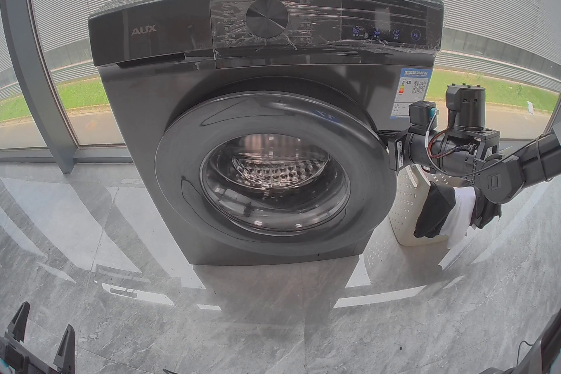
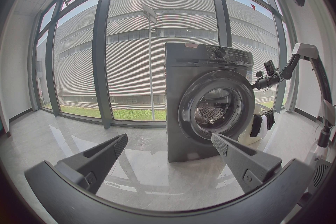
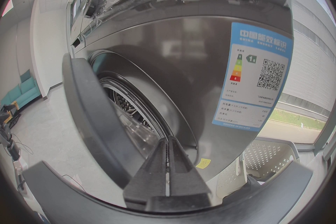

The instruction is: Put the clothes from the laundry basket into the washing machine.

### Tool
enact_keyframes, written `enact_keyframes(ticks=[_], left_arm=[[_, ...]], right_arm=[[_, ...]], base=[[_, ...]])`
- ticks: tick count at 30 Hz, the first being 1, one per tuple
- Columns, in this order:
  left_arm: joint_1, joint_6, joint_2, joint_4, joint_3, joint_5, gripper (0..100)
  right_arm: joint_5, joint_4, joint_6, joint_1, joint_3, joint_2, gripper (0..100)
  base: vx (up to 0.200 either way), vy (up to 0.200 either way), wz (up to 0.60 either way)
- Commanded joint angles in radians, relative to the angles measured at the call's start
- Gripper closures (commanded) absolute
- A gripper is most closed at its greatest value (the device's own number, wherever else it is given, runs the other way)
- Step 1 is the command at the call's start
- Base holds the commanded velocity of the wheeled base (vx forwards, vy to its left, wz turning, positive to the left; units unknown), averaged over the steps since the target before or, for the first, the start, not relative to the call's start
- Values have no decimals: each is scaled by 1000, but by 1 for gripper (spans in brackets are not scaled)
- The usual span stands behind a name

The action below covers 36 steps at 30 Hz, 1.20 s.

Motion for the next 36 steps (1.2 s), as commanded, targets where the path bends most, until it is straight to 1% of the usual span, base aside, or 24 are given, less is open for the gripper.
enact_keyframes(ticks=[1,6,7,9,14,18,19,20,22,23,36], left_arm=[[0,0,-16,0,16,0,0],[0,-2,-16,0,16,2,0],[0,-2,-16,0,16,2,0],[0,-2,-16,0,16,2,0],[0,-2,-16,0,16,2,0],[0,-2,-16,0,16,2,0],[0,-2,-16,0,16,2,0],[0,-2,-16,0,16,2,0],[0,-2,-16,0,16,2,0],[0,-2,-16,0,16,2,0],[0,-2,-16,0,16,2,0]], right_arm=[[-1,-2,-1,15,25,-42,100],[1,-2,1,43,104,-123,100],[1,-2,1,43,104,-123,100],[1,-2,5,66,167,-184,100],[1,-2,5,101,235,-244,100],[1,-2,5,138,258,-252,100],[1,-2,5,138,258,-252,100],[1,-2,5,161,265,-250,100],[1,-2,5,165,267,-249,100],[1,-2,5,202,267,-246,100],[1,-1,7,339,292,-250,100]], base=[[0,0,0],[0,0,0],[0,0,0],[0,0,0],[0,0,0],[0,0,0],[0,0,0],[0,0,0],[0,0,0],[0,0,0],[0,0,0]])
